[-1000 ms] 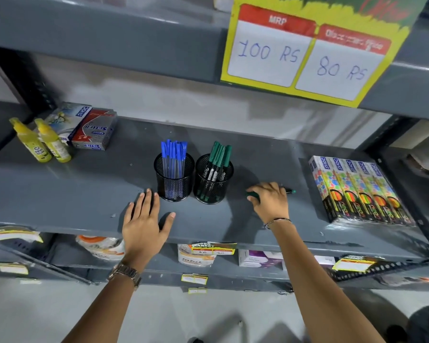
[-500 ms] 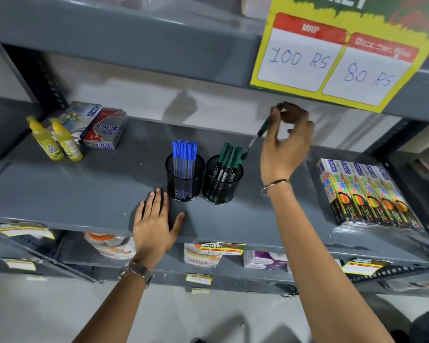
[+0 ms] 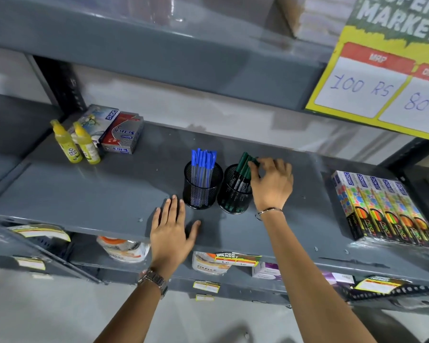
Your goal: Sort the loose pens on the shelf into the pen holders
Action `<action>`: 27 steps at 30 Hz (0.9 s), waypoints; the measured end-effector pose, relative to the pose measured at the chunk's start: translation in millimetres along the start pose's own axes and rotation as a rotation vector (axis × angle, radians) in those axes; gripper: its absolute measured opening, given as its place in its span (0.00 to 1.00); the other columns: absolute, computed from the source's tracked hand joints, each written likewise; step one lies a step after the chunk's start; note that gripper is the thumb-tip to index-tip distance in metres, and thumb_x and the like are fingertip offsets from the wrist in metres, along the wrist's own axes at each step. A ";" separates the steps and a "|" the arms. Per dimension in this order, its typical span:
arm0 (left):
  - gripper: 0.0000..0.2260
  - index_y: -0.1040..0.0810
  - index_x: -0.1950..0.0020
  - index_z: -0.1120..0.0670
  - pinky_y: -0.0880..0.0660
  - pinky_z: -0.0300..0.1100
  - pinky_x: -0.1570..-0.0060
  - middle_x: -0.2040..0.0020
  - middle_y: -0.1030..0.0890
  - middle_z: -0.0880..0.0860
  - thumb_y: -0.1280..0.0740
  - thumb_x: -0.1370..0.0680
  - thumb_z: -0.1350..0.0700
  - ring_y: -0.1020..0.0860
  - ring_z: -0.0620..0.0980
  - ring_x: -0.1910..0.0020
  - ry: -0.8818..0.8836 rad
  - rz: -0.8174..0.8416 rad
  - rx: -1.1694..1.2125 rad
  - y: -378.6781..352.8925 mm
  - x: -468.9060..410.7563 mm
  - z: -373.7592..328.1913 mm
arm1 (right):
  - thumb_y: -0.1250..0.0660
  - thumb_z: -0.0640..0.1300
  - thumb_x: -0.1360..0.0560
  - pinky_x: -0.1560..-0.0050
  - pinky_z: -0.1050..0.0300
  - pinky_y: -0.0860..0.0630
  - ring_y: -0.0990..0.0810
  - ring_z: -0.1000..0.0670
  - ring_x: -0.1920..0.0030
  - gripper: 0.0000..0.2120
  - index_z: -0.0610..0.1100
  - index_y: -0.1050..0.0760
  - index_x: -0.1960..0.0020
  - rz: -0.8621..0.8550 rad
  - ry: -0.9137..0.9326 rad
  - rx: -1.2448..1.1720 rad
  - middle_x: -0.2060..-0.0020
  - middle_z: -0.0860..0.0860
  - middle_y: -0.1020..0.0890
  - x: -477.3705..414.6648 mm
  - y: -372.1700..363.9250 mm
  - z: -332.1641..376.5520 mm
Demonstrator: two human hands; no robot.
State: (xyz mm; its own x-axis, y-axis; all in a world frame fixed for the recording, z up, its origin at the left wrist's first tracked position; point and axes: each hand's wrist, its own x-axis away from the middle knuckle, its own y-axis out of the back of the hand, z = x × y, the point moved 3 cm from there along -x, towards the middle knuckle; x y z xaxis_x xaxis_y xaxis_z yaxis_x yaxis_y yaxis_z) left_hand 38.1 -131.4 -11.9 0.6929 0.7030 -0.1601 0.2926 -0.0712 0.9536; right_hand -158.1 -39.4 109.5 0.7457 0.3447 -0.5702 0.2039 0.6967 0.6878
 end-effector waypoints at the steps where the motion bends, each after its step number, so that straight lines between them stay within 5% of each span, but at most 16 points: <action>1: 0.31 0.31 0.31 0.61 0.38 0.54 0.32 0.31 0.30 0.61 0.50 0.22 0.40 0.32 0.58 0.31 0.000 0.001 0.002 0.2 -0.3 1.2 | 0.30 0.48 0.28 0.60 0.47 0.28 0.24 0.37 0.55 0.08 0.42 0.21 0.56 -0.004 -0.017 0.003 0.61 0.41 0.20 0.7 -0.7 0.6; 7: 0.37 0.40 0.27 0.62 0.43 0.52 0.30 0.26 0.38 0.60 0.56 0.23 0.34 0.37 0.57 0.28 0.019 0.041 0.102 3.2 -3.8 0.8 | 0.34 0.55 0.27 0.59 0.48 0.25 0.24 0.41 0.53 0.15 0.45 0.23 0.48 -0.077 -0.129 -0.184 0.54 0.43 0.21 20.9 9.9 -4.1; 9: 0.42 0.53 0.23 0.58 0.50 0.47 0.29 0.23 0.53 0.53 0.51 0.27 0.29 0.52 0.49 0.25 0.049 0.013 0.318 10.6 -10.1 -0.6 | 0.38 0.61 0.29 0.55 0.50 0.25 0.25 0.44 0.50 0.22 0.46 0.26 0.44 -0.016 -0.169 -0.314 0.50 0.44 0.23 35.0 10.5 -12.2; 11: 0.47 0.60 0.23 0.54 0.47 0.48 0.30 0.23 0.59 0.49 0.41 0.30 0.29 0.56 0.45 0.25 0.034 0.032 0.546 20.9 -21.1 -5.2 | 0.37 0.67 0.34 0.49 0.48 0.25 0.26 0.45 0.45 0.32 0.48 0.32 0.37 0.144 -0.201 -0.357 0.44 0.45 0.26 47.6 5.0 -20.6; 15: 0.51 0.57 0.23 0.48 0.37 0.56 0.32 0.22 0.49 0.50 0.30 0.34 0.34 0.46 0.47 0.25 -0.026 0.036 0.748 30.2 -47.0 -8.3 | 0.26 0.64 0.39 0.35 0.46 0.33 0.34 0.45 0.33 0.47 0.46 0.43 0.30 0.424 -0.227 -0.353 0.34 0.45 0.32 57.2 -9.8 -24.6; 20: 0.42 0.43 0.26 0.47 0.31 0.52 0.37 0.30 0.32 0.49 0.25 0.34 0.43 0.32 0.47 0.33 0.024 0.012 0.832 30.3 -59.2 -6.3 | 0.22 0.51 0.37 0.45 0.57 0.29 0.27 0.46 0.38 0.37 0.45 0.37 0.35 0.436 -0.306 -0.484 0.37 0.45 0.27 52.7 -19.4 -19.7; 27: 0.35 0.35 0.33 0.48 0.29 0.48 0.38 0.37 0.27 0.45 0.24 0.35 0.44 0.29 0.43 0.38 0.013 0.018 0.841 34.6 -46.7 0.9 | 0.22 0.52 0.39 0.44 0.53 0.25 0.24 0.48 0.42 0.35 0.47 0.35 0.39 0.420 -0.326 -0.480 0.41 0.47 0.25 63.4 -9.7 -22.0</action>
State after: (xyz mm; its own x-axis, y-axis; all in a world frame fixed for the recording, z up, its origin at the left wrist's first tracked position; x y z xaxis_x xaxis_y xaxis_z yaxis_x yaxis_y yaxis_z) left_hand 16.4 -167.4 28.3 0.6959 0.7045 -0.1393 0.6789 -0.5821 0.4475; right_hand -126.7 -10.5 56.7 0.8666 0.4916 -0.0856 -0.3882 0.7720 0.5033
